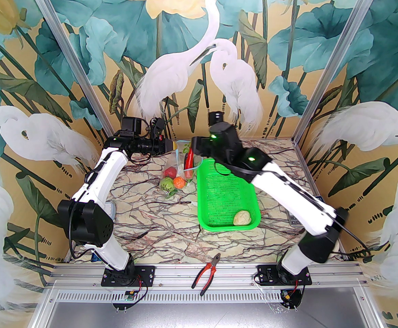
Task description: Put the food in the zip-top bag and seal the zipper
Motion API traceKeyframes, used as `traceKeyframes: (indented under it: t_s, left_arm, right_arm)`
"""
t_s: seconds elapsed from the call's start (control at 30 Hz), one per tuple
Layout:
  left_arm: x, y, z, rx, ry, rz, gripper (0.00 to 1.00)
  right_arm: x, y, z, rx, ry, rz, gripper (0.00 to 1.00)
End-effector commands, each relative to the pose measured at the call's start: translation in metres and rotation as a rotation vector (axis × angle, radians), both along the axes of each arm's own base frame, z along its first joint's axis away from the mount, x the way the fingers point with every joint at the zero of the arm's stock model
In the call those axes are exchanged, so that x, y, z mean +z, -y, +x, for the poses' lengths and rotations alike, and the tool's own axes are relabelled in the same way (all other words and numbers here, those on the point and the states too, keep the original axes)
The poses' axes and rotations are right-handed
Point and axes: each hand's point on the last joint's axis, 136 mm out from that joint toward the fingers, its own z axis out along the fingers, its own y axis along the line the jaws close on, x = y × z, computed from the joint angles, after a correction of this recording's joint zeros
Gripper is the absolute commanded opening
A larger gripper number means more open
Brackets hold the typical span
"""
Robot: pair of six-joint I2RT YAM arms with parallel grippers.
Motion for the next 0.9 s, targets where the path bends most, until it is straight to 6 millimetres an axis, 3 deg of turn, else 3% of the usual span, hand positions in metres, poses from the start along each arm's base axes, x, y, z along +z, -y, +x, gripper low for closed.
traceKeyframes:
  t_s: [0.0, 0.1, 0.3, 0.6, 0.87]
  left_arm:
    - [0.004, 0.004, 0.001, -0.029, 0.022, -0.013, 0.03]
    - [0.002, 0.004, 0.002, -0.028, 0.019, -0.014, 0.03]
    - [0.002, 0.004, 0.002, -0.03, 0.015, -0.016, 0.03]
    - [-0.002, 0.003, 0.001, -0.03, 0.008, -0.009, 0.03]
    - [-0.008, 0.003, 0.0, -0.03, -0.005, -0.001, 0.03]
  right_arm:
    - [-0.033, 0.007, 0.0, -0.001, -0.094, -0.02, 0.57]
    - [-0.051, -0.001, -0.001, 0.034, -0.161, 0.01, 0.52]
    - [-0.089, -0.013, 0.005, 0.063, -0.278, 0.031, 0.52]
    - [-0.121, -0.013, 0.03, 0.045, -0.372, 0.098, 0.43]
    - [-0.136, -0.032, 0.035, 0.103, -0.422, 0.133, 0.35]
